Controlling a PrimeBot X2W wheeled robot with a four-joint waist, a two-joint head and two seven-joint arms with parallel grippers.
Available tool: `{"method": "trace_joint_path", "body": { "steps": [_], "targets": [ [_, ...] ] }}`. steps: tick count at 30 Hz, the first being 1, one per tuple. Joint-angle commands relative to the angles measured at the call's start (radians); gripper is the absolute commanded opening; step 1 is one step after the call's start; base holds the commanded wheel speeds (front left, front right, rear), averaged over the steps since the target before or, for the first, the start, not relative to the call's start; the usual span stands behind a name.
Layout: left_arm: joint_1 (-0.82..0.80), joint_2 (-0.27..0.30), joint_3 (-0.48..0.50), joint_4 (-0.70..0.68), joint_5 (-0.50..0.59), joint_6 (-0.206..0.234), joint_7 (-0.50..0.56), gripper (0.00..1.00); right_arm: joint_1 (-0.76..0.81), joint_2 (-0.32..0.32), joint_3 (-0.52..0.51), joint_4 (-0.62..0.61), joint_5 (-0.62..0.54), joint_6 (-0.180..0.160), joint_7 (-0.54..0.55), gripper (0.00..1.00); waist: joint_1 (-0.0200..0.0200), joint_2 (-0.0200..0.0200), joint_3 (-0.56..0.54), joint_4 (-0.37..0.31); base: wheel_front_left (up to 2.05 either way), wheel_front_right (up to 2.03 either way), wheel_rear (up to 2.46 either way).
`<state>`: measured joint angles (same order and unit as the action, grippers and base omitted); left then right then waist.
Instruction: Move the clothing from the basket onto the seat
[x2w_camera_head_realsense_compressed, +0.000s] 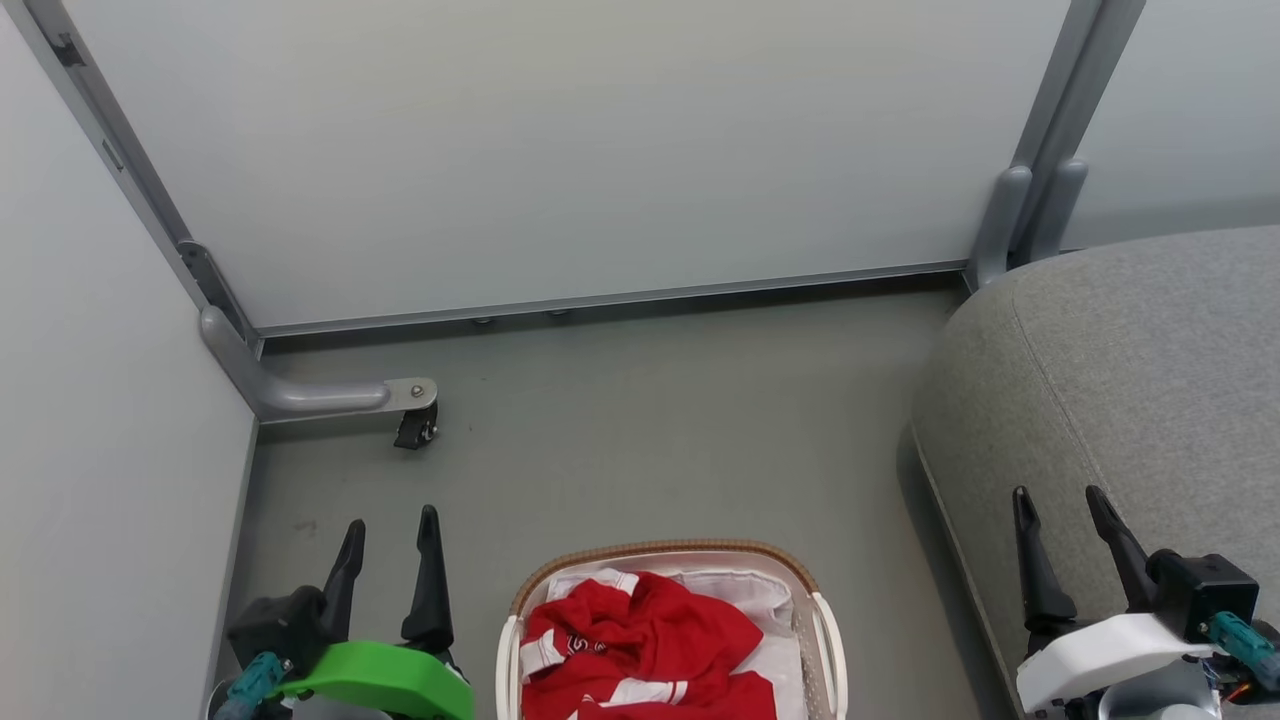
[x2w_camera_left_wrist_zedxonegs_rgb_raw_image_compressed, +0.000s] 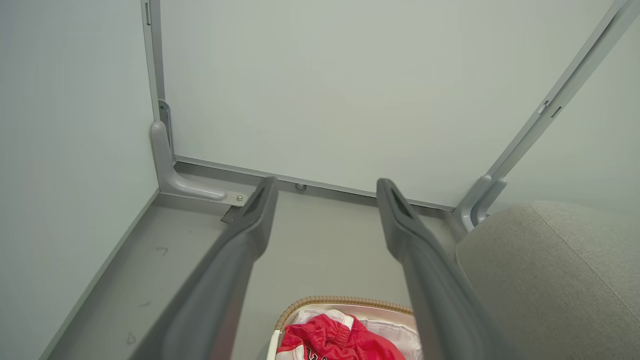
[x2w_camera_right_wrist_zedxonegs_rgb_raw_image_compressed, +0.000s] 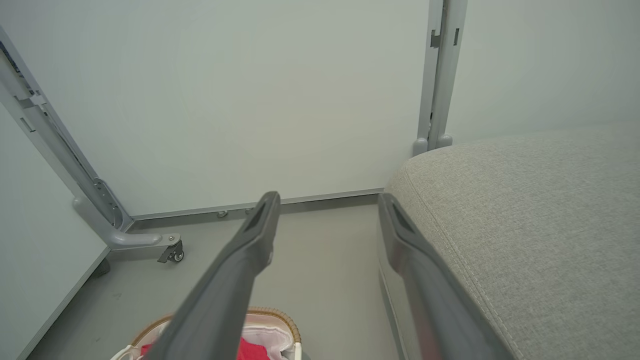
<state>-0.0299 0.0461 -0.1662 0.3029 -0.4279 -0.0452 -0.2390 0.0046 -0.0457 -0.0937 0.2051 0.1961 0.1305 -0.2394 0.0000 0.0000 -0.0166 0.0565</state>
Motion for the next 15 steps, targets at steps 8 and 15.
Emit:
{"method": "trace_joint_path", "body": {
  "steps": [8,15],
  "targets": [
    [0.008,0.007,-0.008,0.013,0.06,0.009,-0.021,1.0,0.012,-0.007,0.001,-0.005,-0.071,0.0,-0.022,1.0,0.0,0.0,0.004,0.004,0.0,0.0,0.0],
    [0.008,0.007,-0.009,0.02,0.075,0.01,-0.025,1.0,0.01,-0.007,0.003,-0.003,-0.091,0.0,-0.027,1.0,0.0,0.0,0.006,0.004,0.0,0.0,0.0]
  ]
}}
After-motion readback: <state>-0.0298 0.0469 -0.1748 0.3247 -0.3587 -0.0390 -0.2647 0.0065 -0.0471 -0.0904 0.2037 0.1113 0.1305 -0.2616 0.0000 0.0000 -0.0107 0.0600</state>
